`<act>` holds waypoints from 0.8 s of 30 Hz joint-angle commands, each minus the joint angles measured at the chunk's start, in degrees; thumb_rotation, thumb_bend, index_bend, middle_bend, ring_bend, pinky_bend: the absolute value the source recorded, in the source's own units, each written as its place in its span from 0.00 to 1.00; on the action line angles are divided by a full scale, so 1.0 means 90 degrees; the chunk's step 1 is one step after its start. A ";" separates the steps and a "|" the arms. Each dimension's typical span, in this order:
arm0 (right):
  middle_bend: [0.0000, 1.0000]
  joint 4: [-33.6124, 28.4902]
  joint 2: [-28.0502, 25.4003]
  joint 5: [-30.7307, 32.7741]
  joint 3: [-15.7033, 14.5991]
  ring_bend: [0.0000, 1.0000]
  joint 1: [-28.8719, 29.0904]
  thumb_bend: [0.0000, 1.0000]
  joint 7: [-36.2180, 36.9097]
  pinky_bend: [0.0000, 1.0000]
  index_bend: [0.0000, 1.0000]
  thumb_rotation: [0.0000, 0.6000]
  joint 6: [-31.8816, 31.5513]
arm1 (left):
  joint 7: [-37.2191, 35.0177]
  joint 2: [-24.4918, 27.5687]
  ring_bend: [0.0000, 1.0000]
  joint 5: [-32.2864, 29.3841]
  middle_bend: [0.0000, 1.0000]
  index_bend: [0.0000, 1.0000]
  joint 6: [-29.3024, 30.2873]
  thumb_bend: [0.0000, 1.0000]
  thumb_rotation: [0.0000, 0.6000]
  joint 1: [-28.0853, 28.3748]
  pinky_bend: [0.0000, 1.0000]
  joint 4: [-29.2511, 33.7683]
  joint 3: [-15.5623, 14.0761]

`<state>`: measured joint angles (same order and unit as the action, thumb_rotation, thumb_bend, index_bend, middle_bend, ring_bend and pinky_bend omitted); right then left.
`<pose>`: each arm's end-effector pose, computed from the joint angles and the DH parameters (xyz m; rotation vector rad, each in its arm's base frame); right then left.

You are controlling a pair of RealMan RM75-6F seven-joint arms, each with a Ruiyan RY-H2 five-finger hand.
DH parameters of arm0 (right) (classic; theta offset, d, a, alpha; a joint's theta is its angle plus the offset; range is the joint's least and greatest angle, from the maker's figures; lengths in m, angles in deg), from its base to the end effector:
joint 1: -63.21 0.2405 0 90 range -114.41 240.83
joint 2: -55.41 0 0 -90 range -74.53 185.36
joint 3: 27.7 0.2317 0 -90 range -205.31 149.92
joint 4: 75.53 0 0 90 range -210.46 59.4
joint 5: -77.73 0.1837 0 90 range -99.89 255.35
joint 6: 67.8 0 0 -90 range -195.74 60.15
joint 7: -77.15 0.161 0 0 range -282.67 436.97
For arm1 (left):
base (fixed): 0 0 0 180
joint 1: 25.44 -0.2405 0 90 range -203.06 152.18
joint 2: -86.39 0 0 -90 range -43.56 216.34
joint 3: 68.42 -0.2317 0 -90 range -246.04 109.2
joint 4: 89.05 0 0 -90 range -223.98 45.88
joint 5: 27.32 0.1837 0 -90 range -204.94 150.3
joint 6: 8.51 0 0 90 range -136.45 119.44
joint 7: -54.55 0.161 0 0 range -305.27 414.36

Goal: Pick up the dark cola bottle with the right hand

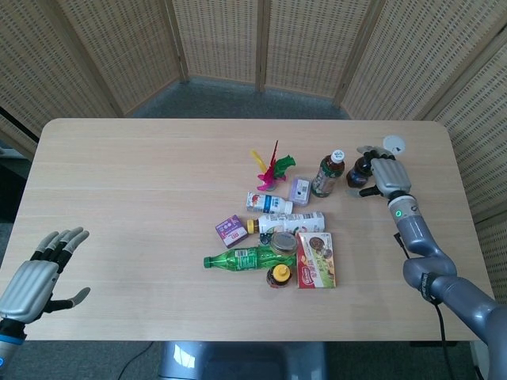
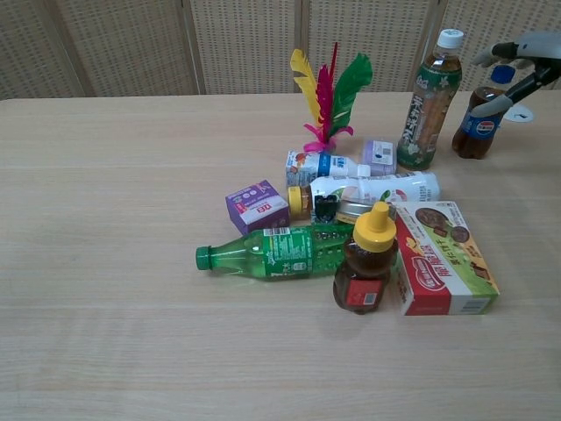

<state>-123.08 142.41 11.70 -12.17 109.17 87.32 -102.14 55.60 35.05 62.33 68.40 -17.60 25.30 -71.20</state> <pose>-0.2370 -0.4405 0.0866 1.5447 -1.1175 0.7661 -0.2186 0.1784 0.1664 -1.5671 -1.1317 -0.9227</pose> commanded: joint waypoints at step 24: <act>0.00 -0.0871 -0.0486 0.0388 -0.0361 0.00 -0.0411 0.16 -0.0790 0.00 0.00 0.69 -0.0088 | -0.0149 -0.0092 0.00 0.0035 0.00 0.05 -0.0058 0.30 1.00 0.0064 0.00 -0.0165 0.0007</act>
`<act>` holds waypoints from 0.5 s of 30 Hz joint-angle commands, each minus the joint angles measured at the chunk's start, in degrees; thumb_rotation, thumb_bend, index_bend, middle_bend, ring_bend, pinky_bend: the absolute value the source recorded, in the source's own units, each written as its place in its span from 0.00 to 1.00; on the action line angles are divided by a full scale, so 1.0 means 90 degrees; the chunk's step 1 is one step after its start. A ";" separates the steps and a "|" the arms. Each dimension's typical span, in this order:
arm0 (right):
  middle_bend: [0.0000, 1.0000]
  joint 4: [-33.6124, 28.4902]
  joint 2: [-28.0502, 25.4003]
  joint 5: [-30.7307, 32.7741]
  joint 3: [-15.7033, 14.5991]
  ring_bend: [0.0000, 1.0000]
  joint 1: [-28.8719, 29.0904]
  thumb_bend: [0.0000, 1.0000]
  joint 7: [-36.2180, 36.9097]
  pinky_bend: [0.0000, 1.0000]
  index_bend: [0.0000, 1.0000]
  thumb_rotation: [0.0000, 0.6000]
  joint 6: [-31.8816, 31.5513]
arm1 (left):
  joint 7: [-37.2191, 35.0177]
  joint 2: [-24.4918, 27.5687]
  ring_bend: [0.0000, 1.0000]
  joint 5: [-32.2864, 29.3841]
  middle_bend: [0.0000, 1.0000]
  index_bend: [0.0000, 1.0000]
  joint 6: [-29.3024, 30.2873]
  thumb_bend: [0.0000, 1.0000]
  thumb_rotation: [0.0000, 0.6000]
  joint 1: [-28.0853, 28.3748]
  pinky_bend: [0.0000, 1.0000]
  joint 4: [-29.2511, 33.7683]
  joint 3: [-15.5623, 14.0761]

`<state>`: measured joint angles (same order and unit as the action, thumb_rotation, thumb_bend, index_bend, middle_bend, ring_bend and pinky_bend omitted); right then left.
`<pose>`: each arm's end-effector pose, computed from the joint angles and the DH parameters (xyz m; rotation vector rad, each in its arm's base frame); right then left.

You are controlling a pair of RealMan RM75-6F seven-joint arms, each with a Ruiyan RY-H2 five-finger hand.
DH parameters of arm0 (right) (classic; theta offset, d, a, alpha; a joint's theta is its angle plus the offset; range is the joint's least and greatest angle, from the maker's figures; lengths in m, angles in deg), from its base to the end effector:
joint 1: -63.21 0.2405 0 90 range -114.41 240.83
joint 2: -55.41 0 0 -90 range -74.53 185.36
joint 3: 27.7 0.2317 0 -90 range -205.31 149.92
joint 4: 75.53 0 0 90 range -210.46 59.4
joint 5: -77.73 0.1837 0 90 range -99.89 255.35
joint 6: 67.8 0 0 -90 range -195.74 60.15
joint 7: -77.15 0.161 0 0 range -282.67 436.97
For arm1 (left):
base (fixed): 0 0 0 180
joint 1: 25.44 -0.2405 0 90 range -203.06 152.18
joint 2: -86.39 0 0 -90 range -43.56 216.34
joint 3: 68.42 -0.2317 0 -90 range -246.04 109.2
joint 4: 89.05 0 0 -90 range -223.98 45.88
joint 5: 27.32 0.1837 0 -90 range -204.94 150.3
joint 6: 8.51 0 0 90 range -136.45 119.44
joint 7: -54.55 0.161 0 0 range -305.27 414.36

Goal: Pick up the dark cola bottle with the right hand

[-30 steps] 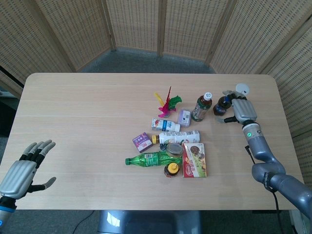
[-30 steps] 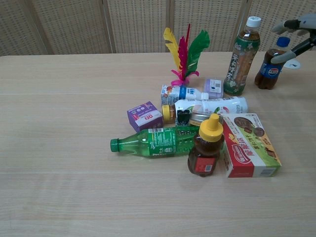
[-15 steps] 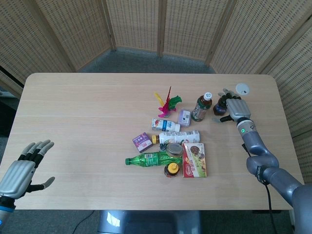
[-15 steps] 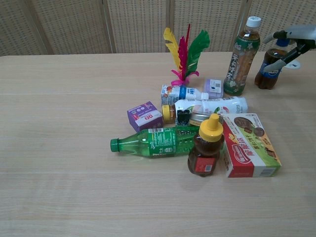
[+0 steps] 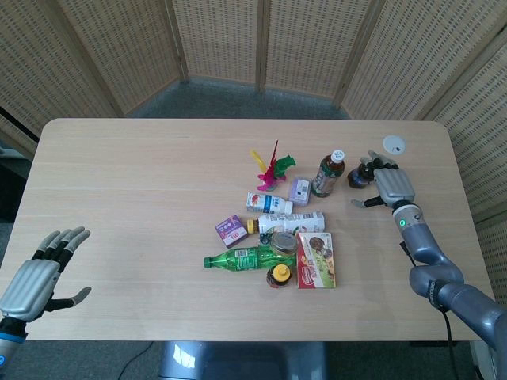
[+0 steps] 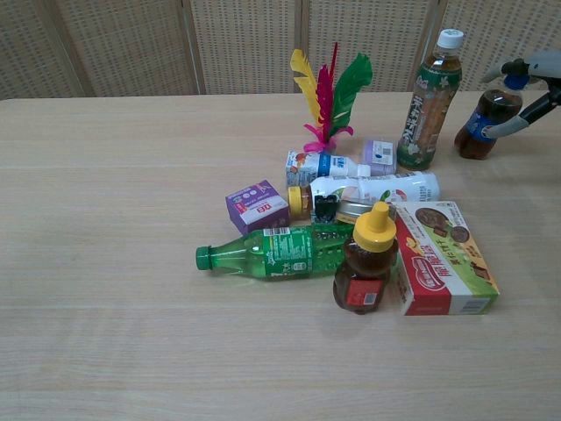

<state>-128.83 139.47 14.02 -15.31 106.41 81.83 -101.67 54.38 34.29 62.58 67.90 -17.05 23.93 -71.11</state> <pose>-0.2566 -0.4167 0.0804 1.6000 -1.1249 0.6473 -0.2205 0.1808 0.1632 -1.5767 -1.1378 -0.9324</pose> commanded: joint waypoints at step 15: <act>0.00 -0.1402 -0.0700 0.0612 -0.0093 0.00 -0.0444 0.16 -0.0918 0.00 0.00 0.69 -0.0739 | -0.0221 -0.0035 0.00 0.0080 0.00 0.05 0.0083 0.30 1.00 -0.0042 0.00 -0.0185 -0.0046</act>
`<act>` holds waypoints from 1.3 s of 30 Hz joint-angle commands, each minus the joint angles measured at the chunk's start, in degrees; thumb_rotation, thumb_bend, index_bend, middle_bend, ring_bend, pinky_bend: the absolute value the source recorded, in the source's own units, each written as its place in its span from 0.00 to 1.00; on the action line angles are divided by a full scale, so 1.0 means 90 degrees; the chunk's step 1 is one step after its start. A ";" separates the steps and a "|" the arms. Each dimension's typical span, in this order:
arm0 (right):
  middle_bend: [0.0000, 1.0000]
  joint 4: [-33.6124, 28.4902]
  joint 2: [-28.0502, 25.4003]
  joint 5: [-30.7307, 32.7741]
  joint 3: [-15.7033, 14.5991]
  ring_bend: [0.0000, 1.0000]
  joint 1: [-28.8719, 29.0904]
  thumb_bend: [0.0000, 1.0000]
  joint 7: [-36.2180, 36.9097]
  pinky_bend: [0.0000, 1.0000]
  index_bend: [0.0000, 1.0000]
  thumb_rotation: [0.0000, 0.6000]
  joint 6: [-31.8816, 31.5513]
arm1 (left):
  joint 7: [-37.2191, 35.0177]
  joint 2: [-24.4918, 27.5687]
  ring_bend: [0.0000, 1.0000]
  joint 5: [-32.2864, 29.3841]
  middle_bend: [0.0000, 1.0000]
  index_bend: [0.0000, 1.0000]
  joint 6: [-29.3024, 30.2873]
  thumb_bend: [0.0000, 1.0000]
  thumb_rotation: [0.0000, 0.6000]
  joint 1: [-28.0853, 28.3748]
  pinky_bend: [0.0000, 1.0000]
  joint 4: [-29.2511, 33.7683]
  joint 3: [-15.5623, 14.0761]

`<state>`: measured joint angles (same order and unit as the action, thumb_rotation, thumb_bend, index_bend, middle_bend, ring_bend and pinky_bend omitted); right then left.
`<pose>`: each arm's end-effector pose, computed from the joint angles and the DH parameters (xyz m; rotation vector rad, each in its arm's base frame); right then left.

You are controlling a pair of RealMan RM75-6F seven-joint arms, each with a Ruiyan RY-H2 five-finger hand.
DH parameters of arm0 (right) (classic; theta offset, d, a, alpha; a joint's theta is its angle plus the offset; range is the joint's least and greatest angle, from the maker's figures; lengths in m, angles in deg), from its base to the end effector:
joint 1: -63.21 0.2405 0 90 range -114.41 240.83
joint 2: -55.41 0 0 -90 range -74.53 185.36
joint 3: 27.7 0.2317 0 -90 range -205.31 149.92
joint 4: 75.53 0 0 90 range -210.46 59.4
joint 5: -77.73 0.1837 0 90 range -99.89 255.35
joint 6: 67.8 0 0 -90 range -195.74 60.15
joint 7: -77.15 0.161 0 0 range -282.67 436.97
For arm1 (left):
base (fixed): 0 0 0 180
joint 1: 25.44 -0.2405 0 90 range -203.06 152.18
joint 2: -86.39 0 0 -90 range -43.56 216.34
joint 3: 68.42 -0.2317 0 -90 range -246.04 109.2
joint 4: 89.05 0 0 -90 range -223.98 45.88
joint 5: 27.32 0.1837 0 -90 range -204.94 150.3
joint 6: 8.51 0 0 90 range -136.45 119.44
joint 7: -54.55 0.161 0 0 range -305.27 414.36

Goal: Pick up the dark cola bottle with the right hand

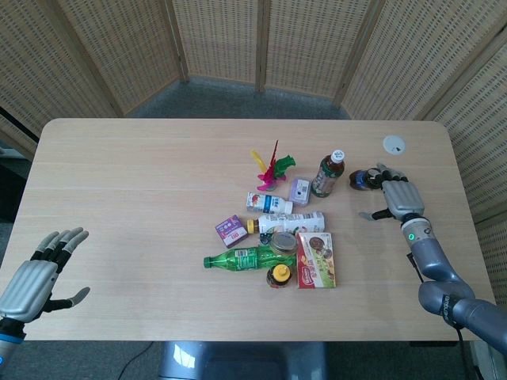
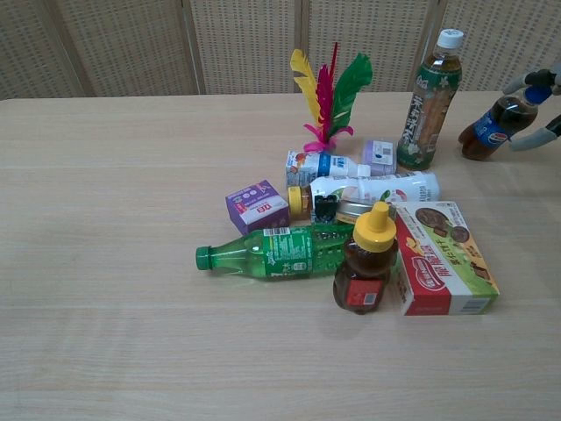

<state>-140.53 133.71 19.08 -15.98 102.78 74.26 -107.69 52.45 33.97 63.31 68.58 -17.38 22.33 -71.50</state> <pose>-0.2579 -0.3925 0.0960 1.5755 -1.1039 0.6522 -0.2253 0.1791 0.1639 -1.5693 -1.1450 -0.9421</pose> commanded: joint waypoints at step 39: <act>0.00 0.0387 0.0952 0.1656 0.0050 0.00 0.0110 0.16 -0.1504 0.00 0.00 0.69 -0.0601 | -0.0443 -0.0093 0.00 0.0053 0.00 0.05 0.0099 0.30 1.00 -0.0094 0.00 -0.0417 -0.0104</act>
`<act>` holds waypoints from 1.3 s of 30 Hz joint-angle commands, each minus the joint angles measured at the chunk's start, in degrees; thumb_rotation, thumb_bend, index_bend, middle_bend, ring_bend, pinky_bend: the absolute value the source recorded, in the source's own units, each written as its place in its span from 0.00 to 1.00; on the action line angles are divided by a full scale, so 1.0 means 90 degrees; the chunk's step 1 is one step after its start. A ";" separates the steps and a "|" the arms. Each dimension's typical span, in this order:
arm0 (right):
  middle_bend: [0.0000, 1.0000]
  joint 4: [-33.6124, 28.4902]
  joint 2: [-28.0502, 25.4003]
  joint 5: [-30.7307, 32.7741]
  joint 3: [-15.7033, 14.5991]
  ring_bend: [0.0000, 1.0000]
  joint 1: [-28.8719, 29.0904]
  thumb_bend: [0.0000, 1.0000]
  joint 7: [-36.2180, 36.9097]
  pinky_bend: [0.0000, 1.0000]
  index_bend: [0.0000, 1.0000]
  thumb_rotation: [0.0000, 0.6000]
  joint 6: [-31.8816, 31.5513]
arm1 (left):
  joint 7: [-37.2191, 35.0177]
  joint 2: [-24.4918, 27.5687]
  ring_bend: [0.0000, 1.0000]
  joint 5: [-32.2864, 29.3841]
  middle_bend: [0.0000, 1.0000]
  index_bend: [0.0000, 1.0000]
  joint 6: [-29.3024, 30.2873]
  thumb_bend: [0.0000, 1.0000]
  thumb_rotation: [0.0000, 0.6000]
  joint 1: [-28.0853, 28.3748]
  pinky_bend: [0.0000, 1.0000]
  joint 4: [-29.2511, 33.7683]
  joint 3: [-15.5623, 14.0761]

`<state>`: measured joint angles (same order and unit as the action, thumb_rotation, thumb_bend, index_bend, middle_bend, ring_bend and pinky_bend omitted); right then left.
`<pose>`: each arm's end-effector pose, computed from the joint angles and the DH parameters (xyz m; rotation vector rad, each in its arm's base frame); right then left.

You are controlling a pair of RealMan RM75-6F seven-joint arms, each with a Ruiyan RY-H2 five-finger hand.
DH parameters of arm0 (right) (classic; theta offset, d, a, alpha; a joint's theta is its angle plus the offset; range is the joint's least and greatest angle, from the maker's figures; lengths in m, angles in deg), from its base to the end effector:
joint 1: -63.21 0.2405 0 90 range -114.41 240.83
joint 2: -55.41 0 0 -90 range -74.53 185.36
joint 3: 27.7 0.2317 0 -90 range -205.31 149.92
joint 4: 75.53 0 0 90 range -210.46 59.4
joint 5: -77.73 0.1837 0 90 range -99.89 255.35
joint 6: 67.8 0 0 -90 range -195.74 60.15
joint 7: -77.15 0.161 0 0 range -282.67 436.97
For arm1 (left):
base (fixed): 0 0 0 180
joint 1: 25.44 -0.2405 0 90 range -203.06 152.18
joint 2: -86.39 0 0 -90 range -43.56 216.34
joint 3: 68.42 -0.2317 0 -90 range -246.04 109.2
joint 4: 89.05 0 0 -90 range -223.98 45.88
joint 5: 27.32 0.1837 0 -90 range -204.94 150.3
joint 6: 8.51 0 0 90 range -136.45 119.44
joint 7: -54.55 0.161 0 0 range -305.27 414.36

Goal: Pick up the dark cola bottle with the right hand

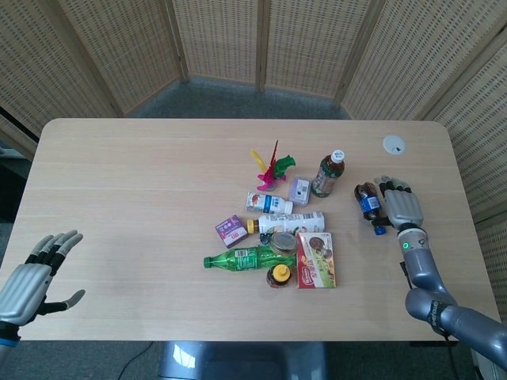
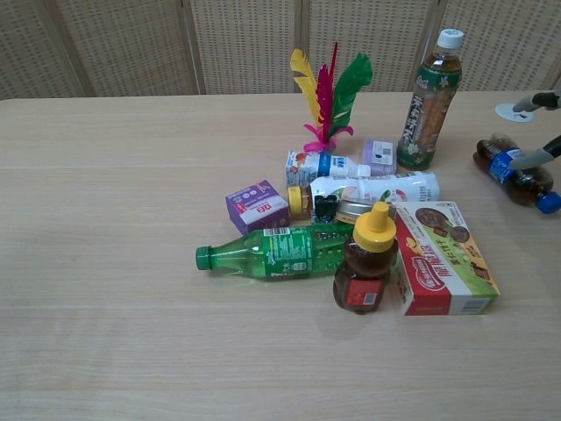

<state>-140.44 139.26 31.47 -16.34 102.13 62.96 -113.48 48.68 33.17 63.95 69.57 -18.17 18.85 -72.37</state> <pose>-0.2697 -0.3820 0.0743 1.4570 -1.1317 0.5951 -0.2385 0.1746 0.1645 -1.5472 -1.1705 -0.9447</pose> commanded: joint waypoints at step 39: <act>0.80 0.4093 0.2376 0.0237 0.0645 0.91 0.0637 0.19 0.0251 0.74 0.60 1.00 0.1308 | 0.0117 0.0181 0.00 -0.0184 0.00 0.05 0.0082 0.30 1.00 -0.0131 0.00 0.0103 0.0002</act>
<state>-104.27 160.16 34.42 -11.04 108.07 64.23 -101.01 49.73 34.79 62.30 70.31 -19.36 19.77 -72.34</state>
